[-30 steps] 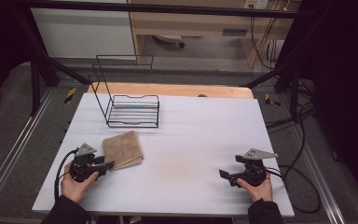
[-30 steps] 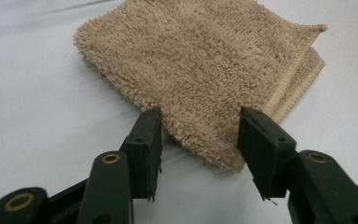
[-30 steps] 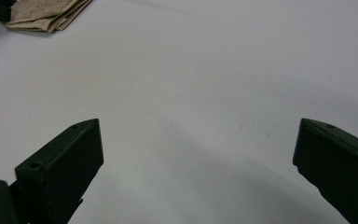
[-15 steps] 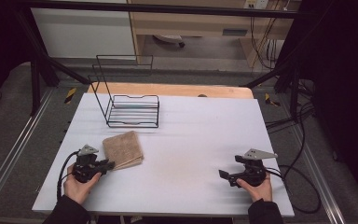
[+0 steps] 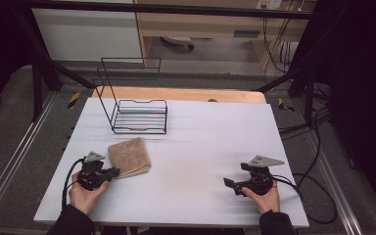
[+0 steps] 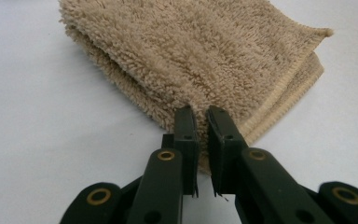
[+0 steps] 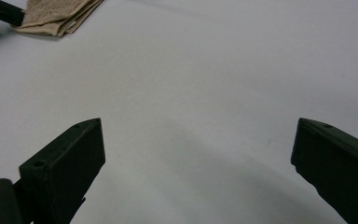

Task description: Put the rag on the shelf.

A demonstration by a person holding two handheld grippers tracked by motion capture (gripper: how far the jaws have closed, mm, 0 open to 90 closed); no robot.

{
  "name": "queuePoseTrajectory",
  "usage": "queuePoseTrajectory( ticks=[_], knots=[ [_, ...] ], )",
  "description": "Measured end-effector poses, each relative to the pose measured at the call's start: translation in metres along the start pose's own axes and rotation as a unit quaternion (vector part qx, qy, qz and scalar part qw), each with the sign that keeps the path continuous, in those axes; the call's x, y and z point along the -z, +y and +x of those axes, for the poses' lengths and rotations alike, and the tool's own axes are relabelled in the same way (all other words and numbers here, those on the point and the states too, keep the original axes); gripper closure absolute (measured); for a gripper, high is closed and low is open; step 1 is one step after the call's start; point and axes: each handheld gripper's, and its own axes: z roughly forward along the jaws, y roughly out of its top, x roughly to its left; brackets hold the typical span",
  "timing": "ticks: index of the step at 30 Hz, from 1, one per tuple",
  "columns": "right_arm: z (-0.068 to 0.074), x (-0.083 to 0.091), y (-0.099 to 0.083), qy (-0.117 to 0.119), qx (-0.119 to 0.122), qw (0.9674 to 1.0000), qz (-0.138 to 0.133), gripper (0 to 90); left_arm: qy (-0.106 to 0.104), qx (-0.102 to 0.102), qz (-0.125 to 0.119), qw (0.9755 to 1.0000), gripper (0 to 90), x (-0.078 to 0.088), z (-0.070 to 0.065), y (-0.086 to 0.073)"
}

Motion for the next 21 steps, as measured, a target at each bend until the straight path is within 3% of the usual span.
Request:
queuePoseTrajectory(
  ticks=[3, 8, 13, 19, 21],
  knots=[
    [0.008, -0.007, 0.003, 0.001, 0.003, 1.0, 0.004, 3.4, -0.001, -0.005, 0.001, 1.0, 82.8, 0.0, 0.0, 0.0],
    [0.023, -0.019, 0.013, 0.005, 0.005, 1.0, -0.003, 4.6, -0.011, 0.003, 0.005, 0.9999, 84.6, 0.001, 0.004, 0.001],
    [0.039, -0.036, 0.026, 0.006, 0.014, 0.9999, -0.004, 5.1, -0.006, -0.004, 0.004, 1.0, 85.4, 0.001, 0.002, 0.001],
    [0.064, -0.065, 0.043, 0.005, 0.03, 0.9995, 0.01, 5.2, -0.002, -0.009, 0.002, 1.0, 85.3, 0.001, 0.001, 0.001],
    [0.078, -0.083, 0.054, 0.005, 0.032, 0.9993, 0.016, 5.9, -0.002, -0.009, 0.002, 1.0, 85.3, 0.001, 0.001, 0.001]
  ],
)
